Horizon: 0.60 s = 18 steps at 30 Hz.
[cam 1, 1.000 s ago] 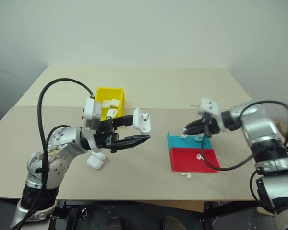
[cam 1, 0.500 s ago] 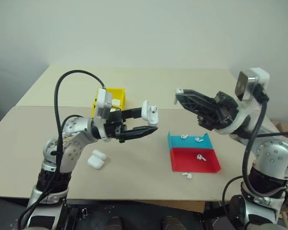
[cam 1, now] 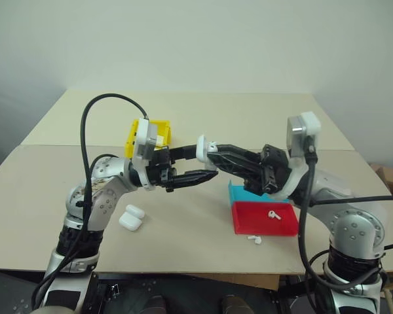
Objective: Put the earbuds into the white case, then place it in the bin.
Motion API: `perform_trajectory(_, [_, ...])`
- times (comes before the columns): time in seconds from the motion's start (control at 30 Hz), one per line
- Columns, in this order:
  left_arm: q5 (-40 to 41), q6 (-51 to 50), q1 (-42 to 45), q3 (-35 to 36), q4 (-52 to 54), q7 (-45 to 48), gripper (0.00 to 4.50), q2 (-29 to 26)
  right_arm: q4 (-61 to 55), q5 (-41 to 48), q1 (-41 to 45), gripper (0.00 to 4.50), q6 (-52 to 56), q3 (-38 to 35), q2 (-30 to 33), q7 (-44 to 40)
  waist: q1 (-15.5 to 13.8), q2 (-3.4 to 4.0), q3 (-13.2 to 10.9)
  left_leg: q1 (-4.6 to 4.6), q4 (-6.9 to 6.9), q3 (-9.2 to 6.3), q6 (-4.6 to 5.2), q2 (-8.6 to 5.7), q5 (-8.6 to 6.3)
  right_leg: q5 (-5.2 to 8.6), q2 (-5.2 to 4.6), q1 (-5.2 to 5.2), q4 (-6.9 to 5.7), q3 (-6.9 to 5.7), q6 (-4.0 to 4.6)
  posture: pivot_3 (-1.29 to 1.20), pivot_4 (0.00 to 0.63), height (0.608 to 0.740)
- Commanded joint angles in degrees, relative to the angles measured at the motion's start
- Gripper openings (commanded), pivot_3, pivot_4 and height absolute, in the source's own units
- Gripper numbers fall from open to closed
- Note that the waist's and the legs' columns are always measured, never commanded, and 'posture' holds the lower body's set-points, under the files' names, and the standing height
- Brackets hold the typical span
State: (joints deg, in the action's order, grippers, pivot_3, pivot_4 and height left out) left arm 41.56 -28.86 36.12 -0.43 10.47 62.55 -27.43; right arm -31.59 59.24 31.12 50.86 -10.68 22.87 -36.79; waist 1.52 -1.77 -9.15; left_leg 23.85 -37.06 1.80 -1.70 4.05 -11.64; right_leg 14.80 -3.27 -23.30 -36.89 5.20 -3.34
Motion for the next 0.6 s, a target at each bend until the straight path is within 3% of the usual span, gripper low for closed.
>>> perform_trajectory(0.03, [0.52,0.68,0.89,0.94,2.15,0.23,2.76,-0.33,-0.32,-0.02,-0.23,0.62,-1.82,0.64,1.42,0.09,0.0,0.0,0.0,0.0,0.0,0.0,0.0,0.0,0.0,0.0,0.0,0.0,0.0,0.0,0.0,0.0,0.15,0.74])
perform_trajectory(0.6, [0.32,0.89,0.79,1.1,2.43,0.09,2.76,-0.23,0.94,-1.61,-0.55,0.62,-5.15,3.41,4.35,-0.96,-0.03,0.0,0.0,0.0,0.01,0.0,0.0,0.0,0.0,0.0,0.0,0.0,0.02,0.0,0.0,0.0,0.15,0.74])
